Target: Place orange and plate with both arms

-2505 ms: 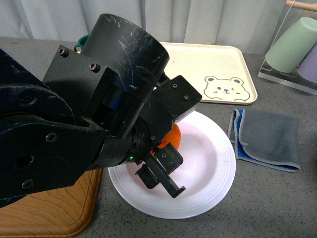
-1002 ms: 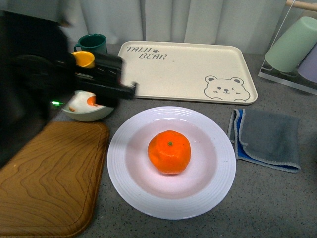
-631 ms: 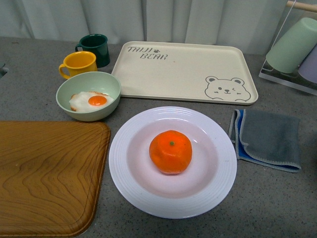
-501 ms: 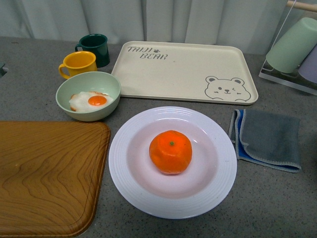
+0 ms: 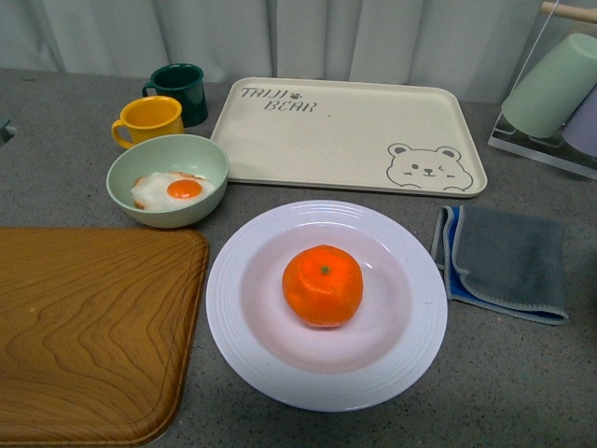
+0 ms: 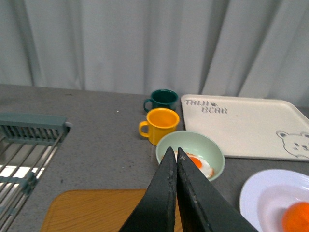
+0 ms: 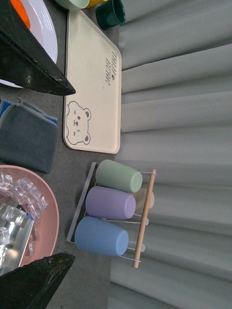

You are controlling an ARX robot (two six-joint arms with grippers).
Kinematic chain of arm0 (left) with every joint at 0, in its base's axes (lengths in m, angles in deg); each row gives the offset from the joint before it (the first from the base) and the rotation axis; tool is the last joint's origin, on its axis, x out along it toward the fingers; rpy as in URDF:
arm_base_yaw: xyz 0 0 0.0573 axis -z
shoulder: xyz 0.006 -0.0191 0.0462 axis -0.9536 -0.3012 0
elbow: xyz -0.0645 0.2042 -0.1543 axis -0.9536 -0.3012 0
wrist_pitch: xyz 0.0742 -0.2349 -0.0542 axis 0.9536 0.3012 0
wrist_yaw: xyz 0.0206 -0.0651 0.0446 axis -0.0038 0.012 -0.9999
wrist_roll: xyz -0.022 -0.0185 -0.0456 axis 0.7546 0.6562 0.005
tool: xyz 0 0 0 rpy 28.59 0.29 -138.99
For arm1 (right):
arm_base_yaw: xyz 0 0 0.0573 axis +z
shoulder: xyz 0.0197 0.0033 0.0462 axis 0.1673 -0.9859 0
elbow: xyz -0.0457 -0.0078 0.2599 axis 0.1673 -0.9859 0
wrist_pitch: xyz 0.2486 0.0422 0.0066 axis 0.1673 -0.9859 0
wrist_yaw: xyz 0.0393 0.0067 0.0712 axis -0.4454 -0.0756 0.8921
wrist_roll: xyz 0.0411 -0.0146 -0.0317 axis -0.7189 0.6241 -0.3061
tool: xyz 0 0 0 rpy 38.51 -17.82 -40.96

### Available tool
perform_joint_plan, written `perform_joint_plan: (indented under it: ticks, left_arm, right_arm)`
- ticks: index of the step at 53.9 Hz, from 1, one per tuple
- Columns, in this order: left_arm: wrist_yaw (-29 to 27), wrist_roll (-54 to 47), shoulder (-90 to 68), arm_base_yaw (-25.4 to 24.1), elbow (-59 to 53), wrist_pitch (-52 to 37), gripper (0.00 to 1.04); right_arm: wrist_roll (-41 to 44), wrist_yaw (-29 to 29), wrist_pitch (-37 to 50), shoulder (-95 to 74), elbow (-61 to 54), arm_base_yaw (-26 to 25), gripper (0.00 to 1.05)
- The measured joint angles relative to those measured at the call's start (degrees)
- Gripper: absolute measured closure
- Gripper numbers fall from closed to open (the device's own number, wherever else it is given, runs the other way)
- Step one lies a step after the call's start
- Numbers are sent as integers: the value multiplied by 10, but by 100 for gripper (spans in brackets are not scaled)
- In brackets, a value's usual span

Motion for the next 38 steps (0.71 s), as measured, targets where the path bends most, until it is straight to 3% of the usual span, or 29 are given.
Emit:
perform_joint_plan:
  ticks: [38]
  left_arm:
    - [5,0,252,-4,-1,235,101]
  right_arm:
    - [0,0,0,0,0,0,9]
